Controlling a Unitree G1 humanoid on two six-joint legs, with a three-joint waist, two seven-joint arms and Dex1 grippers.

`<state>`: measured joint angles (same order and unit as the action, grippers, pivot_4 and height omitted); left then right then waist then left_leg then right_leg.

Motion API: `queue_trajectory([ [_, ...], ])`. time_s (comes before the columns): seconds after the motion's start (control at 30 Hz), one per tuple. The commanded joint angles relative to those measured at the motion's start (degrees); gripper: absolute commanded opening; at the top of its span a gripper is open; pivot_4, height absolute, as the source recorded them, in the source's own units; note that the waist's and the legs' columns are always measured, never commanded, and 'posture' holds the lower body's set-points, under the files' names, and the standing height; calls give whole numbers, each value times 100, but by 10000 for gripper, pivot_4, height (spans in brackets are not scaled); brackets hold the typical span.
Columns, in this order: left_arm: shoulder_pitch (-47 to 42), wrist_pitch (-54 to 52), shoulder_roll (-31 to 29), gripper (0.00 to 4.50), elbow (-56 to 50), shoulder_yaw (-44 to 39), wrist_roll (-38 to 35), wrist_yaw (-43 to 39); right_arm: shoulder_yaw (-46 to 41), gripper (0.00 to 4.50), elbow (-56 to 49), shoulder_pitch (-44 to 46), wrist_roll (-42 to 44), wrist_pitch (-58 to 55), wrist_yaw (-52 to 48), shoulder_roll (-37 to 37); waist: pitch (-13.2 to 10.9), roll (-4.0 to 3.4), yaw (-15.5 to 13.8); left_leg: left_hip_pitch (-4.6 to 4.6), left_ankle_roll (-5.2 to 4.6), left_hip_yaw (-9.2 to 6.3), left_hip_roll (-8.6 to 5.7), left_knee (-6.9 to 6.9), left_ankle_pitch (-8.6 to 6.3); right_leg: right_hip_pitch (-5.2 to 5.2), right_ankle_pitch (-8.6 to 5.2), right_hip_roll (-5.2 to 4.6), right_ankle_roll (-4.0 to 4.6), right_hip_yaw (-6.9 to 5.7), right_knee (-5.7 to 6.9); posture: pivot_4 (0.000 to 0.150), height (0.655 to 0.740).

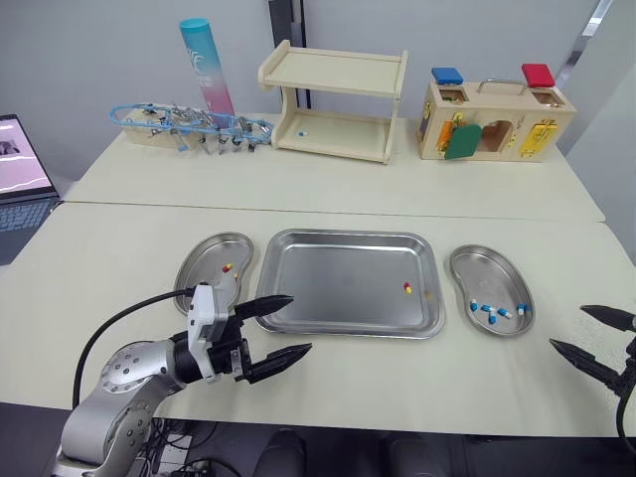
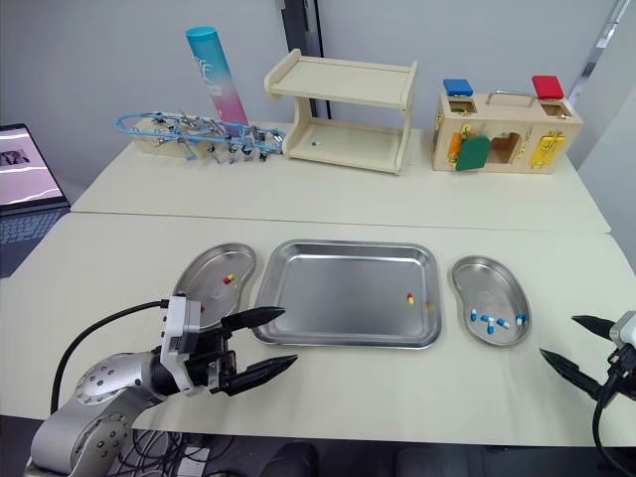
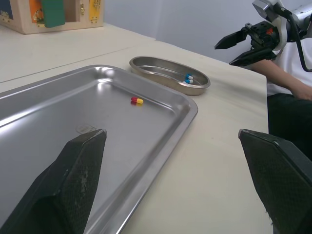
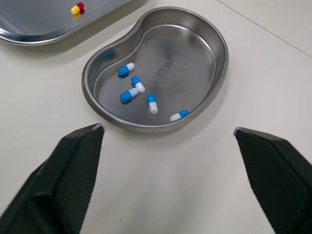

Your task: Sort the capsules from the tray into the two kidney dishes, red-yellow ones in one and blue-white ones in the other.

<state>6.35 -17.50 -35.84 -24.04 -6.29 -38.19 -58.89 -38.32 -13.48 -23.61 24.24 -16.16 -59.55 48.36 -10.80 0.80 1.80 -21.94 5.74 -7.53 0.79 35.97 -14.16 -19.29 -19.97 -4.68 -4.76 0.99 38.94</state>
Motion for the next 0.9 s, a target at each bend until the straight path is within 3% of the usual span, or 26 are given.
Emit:
queue_trajectory([
  [0.03,-1,-29,-55,45000,-162,-292,-121,144,-275,44703,-183,22,136,-9,42,26,0,0,0,0,0,0,0,0,0,0,0,0,0,0,0,1500,7400],
  [0.13,36,-82,-79,45000,-148,-491,-169,222,-272,44703,-171,33,144,-9,46,38,0,0,-3,-1,0,0,0,0,0,0,0,0,0,-1,0,1500,7400],
  [0.3,626,-229,-274,45000,400,-2210,-322,773,-18,44703,152,259,-23,270,-64,156,0,0,39,4,-1,0,2,-7,0,-2,-2,0,3,0,0,1500,7400],
  [0.47,937,-124,-586,45000,1430,-3085,-171,586,229,44703,699,682,-189,520,-248,420,0,1,8,5,-1,3,0,-4,-1,0,-2,-1,2,0,-1,1500,7400],
  [0.9,1355,544,-1282,45000,3507,-3613,525,-296,507,44703,2512,1287,-589,1298,-970,1282,0,2,12,6,-1,5,1,-16,-1,-4,-4,-2,5,-1,-6,1500,7400],
])
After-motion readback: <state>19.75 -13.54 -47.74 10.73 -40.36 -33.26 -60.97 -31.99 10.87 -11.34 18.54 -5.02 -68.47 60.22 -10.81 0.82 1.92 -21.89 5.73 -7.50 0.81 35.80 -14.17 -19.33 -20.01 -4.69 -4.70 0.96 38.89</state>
